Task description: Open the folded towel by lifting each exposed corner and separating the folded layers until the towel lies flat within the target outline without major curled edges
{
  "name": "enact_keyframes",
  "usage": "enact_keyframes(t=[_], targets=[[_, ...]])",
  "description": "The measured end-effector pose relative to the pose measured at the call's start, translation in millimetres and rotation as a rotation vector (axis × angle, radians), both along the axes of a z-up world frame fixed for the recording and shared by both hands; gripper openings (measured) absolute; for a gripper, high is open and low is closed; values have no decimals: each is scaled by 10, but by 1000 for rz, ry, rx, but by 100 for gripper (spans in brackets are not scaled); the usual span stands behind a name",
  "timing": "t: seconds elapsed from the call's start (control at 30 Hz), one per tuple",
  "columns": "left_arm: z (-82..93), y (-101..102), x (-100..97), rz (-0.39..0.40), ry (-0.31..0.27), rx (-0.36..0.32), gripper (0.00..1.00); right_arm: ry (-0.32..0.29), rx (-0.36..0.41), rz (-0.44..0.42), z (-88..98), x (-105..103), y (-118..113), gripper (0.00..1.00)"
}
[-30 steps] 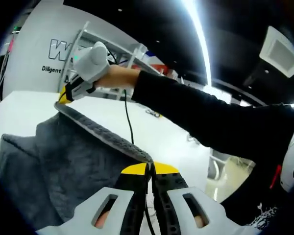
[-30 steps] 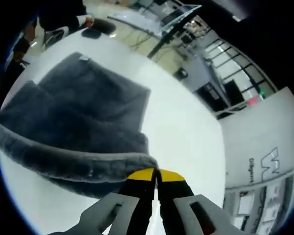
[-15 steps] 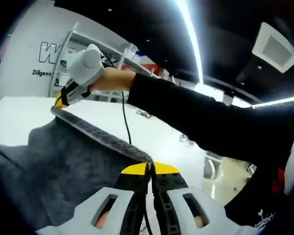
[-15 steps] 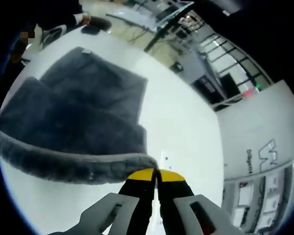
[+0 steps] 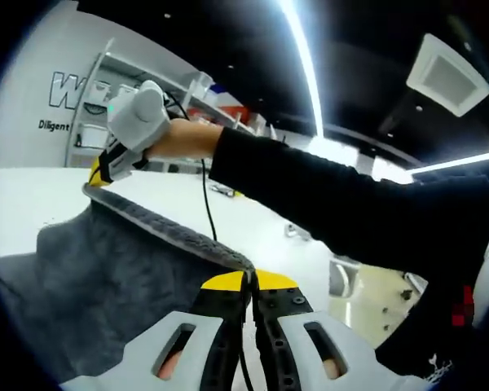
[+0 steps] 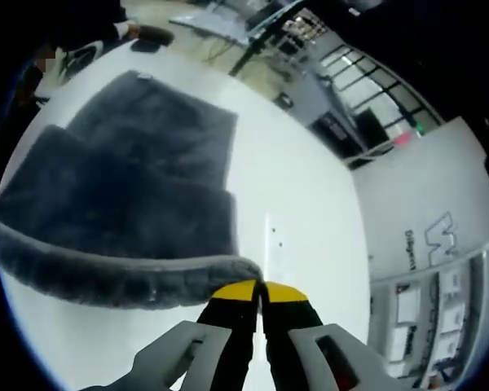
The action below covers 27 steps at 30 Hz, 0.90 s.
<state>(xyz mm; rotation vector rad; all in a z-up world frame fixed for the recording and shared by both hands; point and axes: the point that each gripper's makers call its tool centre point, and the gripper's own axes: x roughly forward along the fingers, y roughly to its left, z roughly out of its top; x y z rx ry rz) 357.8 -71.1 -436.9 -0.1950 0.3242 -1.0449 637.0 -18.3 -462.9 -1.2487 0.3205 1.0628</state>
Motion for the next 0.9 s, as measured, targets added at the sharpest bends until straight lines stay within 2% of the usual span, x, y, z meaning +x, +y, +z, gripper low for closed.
enact_keyframes(t=[0.2,0.3,0.53,0.9], targets=[[-6,-134,-25,-20,-2,0,0,-1,4,-20,-15,-21,-160,0],[36,-214,-22,-31,2,-26,0,-10,6,-29,2,-29,-246,0],[62,-510,-31,-62,-24,-14,0,-16,16,-68,18,-43,-554,0],[32,-824,-40,-96,-32,-9,0,-25,27,-123,-81,-92,-1035,0]])
